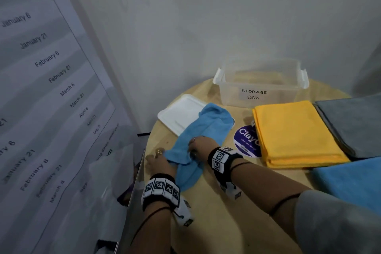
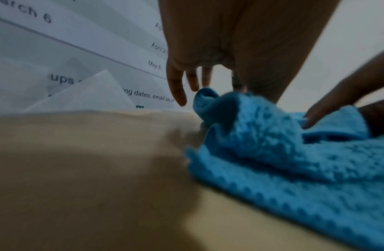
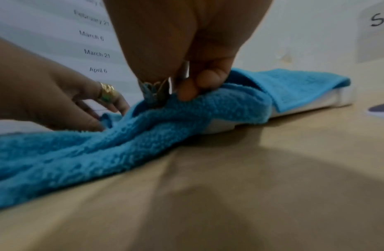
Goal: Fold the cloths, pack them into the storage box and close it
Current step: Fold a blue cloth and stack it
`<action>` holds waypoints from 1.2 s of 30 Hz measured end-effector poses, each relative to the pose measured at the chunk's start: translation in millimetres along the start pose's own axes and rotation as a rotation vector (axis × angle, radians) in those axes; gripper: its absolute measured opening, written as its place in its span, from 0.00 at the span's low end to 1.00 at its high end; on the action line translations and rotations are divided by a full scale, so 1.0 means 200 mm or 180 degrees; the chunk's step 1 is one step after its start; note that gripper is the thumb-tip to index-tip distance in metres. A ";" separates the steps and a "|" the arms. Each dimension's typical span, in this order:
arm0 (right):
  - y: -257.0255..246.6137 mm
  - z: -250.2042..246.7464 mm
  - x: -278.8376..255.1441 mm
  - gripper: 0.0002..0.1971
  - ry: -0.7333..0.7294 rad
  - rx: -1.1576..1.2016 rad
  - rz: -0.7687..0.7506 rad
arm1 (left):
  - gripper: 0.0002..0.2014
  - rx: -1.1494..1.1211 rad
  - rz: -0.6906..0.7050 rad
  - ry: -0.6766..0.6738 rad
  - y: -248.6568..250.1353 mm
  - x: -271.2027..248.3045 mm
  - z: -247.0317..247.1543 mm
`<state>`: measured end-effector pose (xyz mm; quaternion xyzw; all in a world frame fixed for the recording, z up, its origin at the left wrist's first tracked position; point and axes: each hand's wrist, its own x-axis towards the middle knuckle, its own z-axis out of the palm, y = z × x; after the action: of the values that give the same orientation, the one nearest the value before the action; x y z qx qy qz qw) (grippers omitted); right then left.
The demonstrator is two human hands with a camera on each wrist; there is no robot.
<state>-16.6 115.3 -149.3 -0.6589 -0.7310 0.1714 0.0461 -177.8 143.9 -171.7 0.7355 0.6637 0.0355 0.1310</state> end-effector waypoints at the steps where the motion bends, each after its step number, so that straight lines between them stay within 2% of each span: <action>1: 0.00 0.01 -0.01 0.15 0.0163 0.0332 0.0132 | 0.22 -0.0142 0.0045 -0.0074 -0.02 0.01 0.00; 2: 0.01 0.02 -0.02 0.13 0.0412 0.0784 0.0295 | 0.20 -0.0177 0.0064 -0.0261 -0.04 0.00 -0.01; 4: 0.03 0.01 -0.08 0.11 0.0951 0.1669 0.0632 | 0.13 -0.0354 -0.0093 -0.0322 -0.08 -0.05 -0.04; 7: 0.07 -0.11 -0.20 0.17 0.1624 0.2488 0.0989 | 0.07 -0.0917 -0.0199 -0.0206 -0.13 -0.15 -0.11; 9: 0.08 -0.24 -0.29 0.18 0.1927 0.2439 0.0993 | 0.06 -0.1274 -0.0153 -0.0049 -0.13 -0.23 -0.19; 11: 0.06 -0.37 -0.41 0.13 0.2221 0.2447 0.0875 | 0.08 -0.1605 0.0044 0.0140 -0.10 -0.31 -0.30; 16: -0.02 -0.67 -0.74 0.09 0.2947 0.2373 0.0669 | 0.09 -0.2596 0.0656 0.1161 0.03 -0.53 -0.66; 18: 0.00 -0.76 -0.88 0.09 0.3250 0.2399 0.0746 | 0.02 -0.2466 0.1167 0.1333 0.05 -0.62 -0.81; 19: 0.02 -0.80 -0.95 0.09 0.3365 0.2423 0.0787 | 0.03 -0.2191 0.1440 0.1210 0.06 -0.69 -0.89; 21: 0.03 -0.87 -1.11 0.08 0.3540 0.2443 0.0783 | 0.10 -0.1360 0.1849 0.0669 0.07 -0.83 -1.01; 22: 0.02 -0.90 -1.18 0.08 0.3566 0.2442 0.0725 | 0.14 -0.0814 0.1920 0.0468 0.08 -0.90 -1.06; 24: -0.01 -0.93 -1.30 0.08 0.3466 0.2310 0.0649 | 0.24 0.0201 0.1765 0.0312 0.07 -0.99 -1.09; 26: 0.00 -0.93 -1.39 0.09 0.3260 0.1950 0.0905 | 0.21 0.0682 0.1483 0.0122 0.01 -1.03 -1.07; 27: 0.03 -0.93 -1.41 0.09 0.3163 0.1927 0.1106 | 0.19 0.0628 0.1394 -0.0013 -0.03 -1.04 -1.03; 29: 0.10 -0.94 -1.42 0.10 0.2951 0.2198 0.1319 | 0.18 0.0036 0.1277 -0.0152 -0.09 -1.06 -0.97; 32: 0.14 -0.95 -1.38 0.06 0.2606 0.2683 0.1430 | 0.14 -0.0959 0.1044 -0.0027 -0.13 -1.03 -0.95; 34: 0.17 -0.96 -1.32 0.15 0.2296 0.2418 0.1561 | 0.13 -0.0974 0.0788 0.0243 -0.12 -0.94 -1.00; 35: 0.20 -0.97 -1.27 0.15 0.2329 0.2286 0.1553 | 0.14 -0.0800 0.0636 0.0459 -0.11 -0.87 -1.03; 36: 0.20 -0.98 -1.24 0.10 0.2369 0.2365 0.1422 | 0.16 -0.0660 0.0497 0.0668 -0.09 -0.83 -1.07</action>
<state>111.3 -86.3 61.2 -0.7529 -0.3992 0.1789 0.4917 -263.4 12.9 49.7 0.7597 0.6073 0.1905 0.1330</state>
